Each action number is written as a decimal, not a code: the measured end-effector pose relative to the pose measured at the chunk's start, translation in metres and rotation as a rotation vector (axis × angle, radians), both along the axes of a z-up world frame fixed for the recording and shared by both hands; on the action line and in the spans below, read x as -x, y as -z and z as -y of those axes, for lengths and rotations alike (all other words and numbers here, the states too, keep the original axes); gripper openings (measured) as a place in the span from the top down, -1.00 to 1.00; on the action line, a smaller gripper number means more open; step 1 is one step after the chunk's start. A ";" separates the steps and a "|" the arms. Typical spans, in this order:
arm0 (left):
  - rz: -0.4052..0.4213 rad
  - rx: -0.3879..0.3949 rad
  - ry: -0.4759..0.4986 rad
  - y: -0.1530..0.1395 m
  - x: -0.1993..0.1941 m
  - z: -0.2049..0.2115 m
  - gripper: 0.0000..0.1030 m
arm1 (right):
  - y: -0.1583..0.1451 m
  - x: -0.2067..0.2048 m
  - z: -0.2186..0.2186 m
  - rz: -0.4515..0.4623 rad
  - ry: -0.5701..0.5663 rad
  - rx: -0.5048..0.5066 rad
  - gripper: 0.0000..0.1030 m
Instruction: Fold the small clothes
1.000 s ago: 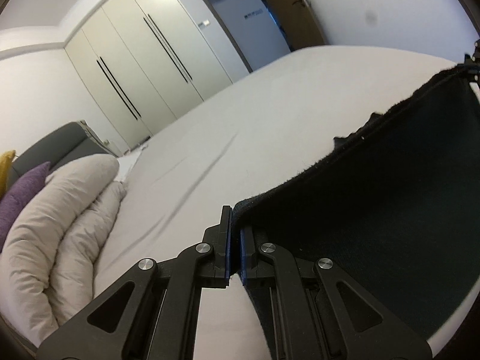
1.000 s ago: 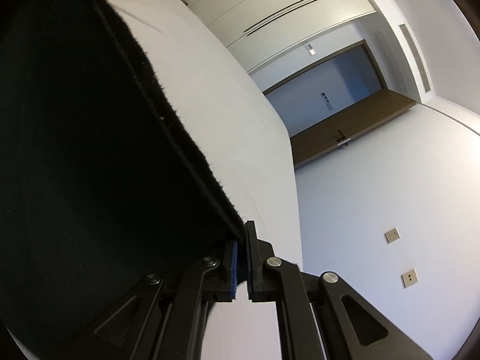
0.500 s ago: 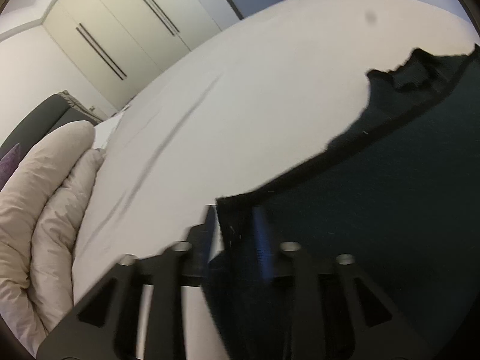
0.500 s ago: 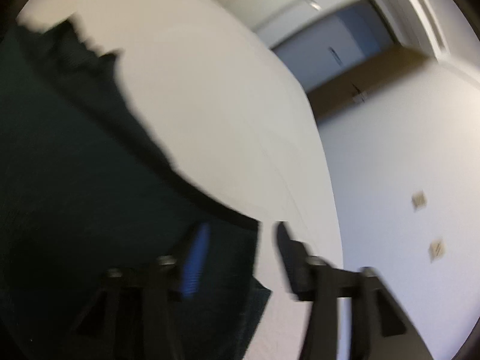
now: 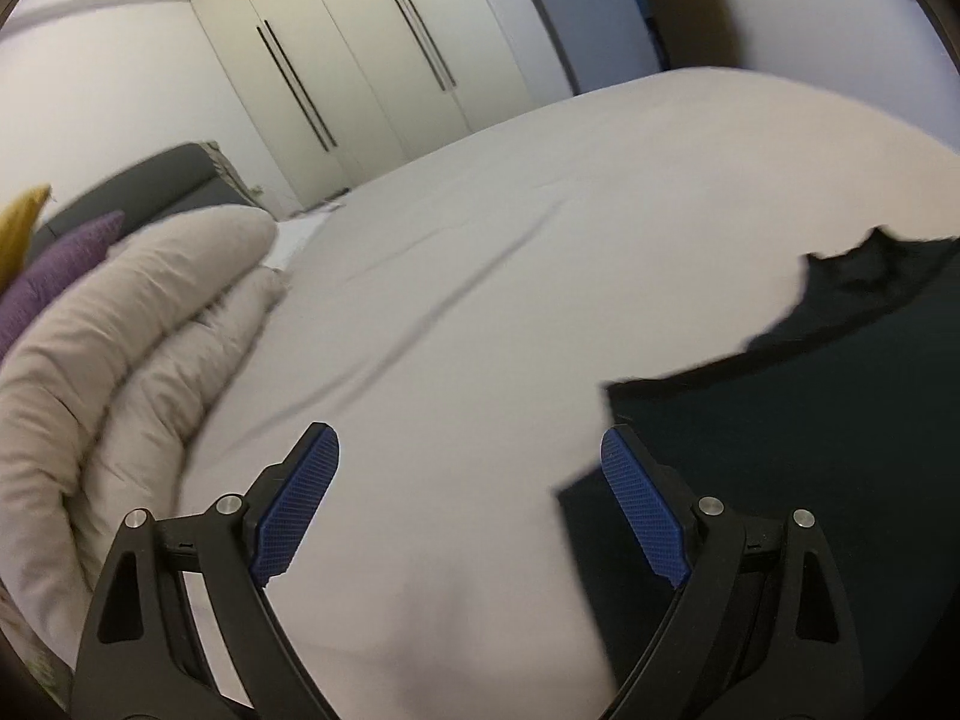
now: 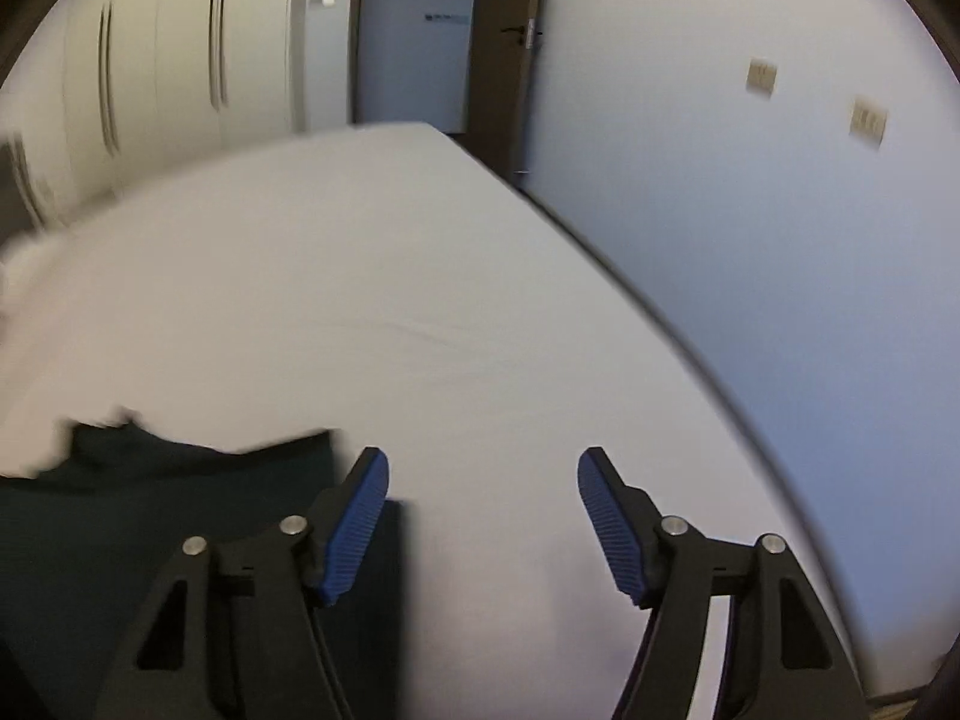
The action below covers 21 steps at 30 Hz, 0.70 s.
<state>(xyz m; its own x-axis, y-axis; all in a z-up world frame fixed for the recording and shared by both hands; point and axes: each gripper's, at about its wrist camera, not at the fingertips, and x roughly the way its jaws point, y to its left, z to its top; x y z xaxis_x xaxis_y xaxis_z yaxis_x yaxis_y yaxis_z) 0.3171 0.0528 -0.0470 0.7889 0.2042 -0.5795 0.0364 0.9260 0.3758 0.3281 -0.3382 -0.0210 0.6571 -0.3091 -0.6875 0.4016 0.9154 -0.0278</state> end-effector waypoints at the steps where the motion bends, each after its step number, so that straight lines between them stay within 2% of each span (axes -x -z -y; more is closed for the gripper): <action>1: -0.008 0.028 0.007 -0.001 0.009 0.004 -0.61 | 0.000 0.002 -0.007 0.008 -0.035 -0.028 -0.29; 3: -0.021 0.057 0.050 -0.004 0.029 -0.005 -0.61 | 0.004 0.007 -0.032 0.015 -0.126 -0.075 -0.28; 7: -0.054 0.030 0.133 0.017 0.062 0.042 -0.61 | 0.026 0.005 -0.085 -0.022 -0.266 -0.146 -0.28; 10: -0.118 -0.059 0.159 0.049 0.068 0.076 -0.61 | 0.053 -0.003 -0.102 -0.085 -0.267 -0.158 -0.28; 11: -0.138 -0.066 0.154 0.060 0.066 0.081 -0.61 | 0.066 -0.001 -0.101 -0.112 -0.251 -0.159 -0.28; 12: -0.142 -0.049 0.147 0.067 0.066 0.080 -0.61 | 0.072 -0.004 -0.102 -0.125 -0.228 -0.153 -0.28; 15: -0.157 0.042 0.135 0.068 0.065 0.073 -0.64 | 0.076 0.010 -0.088 -0.070 -0.198 -0.138 -0.26; 19: -0.177 0.128 0.093 0.069 0.061 0.049 -0.64 | 0.072 0.018 -0.059 -0.062 -0.156 -0.136 0.01; 21: -0.191 0.173 0.065 0.071 0.054 0.026 -0.65 | 0.062 0.024 -0.054 -0.049 -0.121 -0.150 0.03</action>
